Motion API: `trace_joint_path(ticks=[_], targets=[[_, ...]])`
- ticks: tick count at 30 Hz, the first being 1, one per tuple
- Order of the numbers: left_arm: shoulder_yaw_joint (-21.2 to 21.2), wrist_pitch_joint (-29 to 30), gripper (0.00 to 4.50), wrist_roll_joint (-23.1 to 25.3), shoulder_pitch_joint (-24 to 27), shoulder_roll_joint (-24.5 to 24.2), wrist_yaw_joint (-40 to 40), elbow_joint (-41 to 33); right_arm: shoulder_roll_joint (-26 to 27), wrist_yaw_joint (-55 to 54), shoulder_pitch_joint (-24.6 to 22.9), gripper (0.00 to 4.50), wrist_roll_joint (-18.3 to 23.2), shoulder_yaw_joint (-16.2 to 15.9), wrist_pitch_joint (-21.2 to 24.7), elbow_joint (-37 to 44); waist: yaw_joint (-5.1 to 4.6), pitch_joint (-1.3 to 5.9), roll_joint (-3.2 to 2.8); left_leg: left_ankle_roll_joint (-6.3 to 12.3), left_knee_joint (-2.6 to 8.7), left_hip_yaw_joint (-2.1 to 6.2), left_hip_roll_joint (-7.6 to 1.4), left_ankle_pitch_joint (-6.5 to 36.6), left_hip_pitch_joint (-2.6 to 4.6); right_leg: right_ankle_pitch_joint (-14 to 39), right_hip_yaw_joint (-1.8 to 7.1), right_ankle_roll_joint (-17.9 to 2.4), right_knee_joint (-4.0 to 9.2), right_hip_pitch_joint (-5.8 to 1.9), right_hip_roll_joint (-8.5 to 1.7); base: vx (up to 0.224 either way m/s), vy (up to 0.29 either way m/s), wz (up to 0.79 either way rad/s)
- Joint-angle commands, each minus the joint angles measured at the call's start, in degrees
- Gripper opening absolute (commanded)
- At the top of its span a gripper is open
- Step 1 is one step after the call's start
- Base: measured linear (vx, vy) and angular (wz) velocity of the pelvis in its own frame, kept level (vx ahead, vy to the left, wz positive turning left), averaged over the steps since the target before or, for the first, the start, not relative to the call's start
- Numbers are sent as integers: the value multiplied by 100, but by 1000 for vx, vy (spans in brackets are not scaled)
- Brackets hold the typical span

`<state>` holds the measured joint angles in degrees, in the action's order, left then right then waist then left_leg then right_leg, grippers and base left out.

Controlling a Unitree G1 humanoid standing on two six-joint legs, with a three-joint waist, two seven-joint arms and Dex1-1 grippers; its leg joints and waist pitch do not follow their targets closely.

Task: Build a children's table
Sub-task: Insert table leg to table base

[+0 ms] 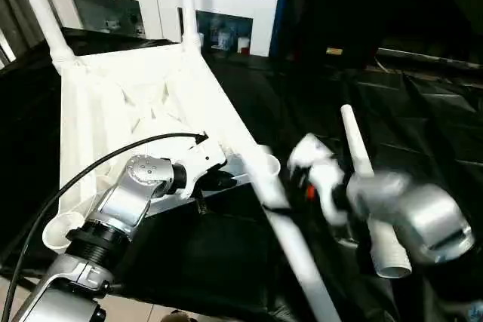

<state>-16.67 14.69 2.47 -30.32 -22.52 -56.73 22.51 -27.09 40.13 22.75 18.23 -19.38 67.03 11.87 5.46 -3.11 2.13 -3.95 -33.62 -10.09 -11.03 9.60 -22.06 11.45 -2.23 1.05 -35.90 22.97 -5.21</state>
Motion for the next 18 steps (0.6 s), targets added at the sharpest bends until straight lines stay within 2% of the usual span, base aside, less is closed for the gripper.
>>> trace_joint_path(ticks=[1,6,8,10,12,13,14,17,18], targets=[[-79,-43,0,45,-89,-34,-39,73,102,-72,40,360,3,68,169,-131,21,354,-33,-353,449,50,-180,1474,132,1131,206,-983,461,-189,-273,0,0,0],[-65,-86,0,52,-114,-45,-21,106,217,-127,89,340,-4,121,242,-334,19,354,-7,-381,451,53,-186,1452,128,1200,208,-936,460,-201,-280,0,0,0],[-32,-107,0,47,-115,-33,17,110,308,-282,98,308,88,220,351,-428,20,361,-17,-382,448,53,-180,1362,126,1106,205,-948,446,-203,-276,0,0,0],[-25,-106,0,31,-114,-44,1,99,365,-345,88,303,83,279,398,-485,27,363,-2,-380,442,47,-180,1297,127,1011,204,-958,437,-208,-277,0,0,0],[1,-152,0,28,-115,-46,39,107,414,-431,72,272,29,342,392,-591,28,363,-27,-380,443,49,-179,1261,123,952,202,-959,430,-211,-274,0,0,0],[18,-153,0,23,-116,-43,63,108,445,-465,67,272,17,391,396,-636,22,363,-9,-384,439,42,-172,1271,122,963,201,-968,434,-209,-274,0,0,0],[72,-106,57,-43,-125,-21,61,95,458,-502,67,264,-7,428,384,-670,24,360,-9,-392,442,40,-173,1296,124,1003,201,-964,437,-207,-272,0,0,0],[142,174,57,-235,-115,-60,-145,-122,497,-535,70,247,26,550,394,-692,24,365,-7,-395,442,44,-174,1317,129,1089,201,-945,440,-214,-279,0,0,0],[149,216,60,-265,-110,-79,-190,-168,511,-543,77,241,38,582,399,-695,28,364,-28,-407,443,48,-175,1308,131,1080,201,-953,434,-212,-284,0,0,0]])
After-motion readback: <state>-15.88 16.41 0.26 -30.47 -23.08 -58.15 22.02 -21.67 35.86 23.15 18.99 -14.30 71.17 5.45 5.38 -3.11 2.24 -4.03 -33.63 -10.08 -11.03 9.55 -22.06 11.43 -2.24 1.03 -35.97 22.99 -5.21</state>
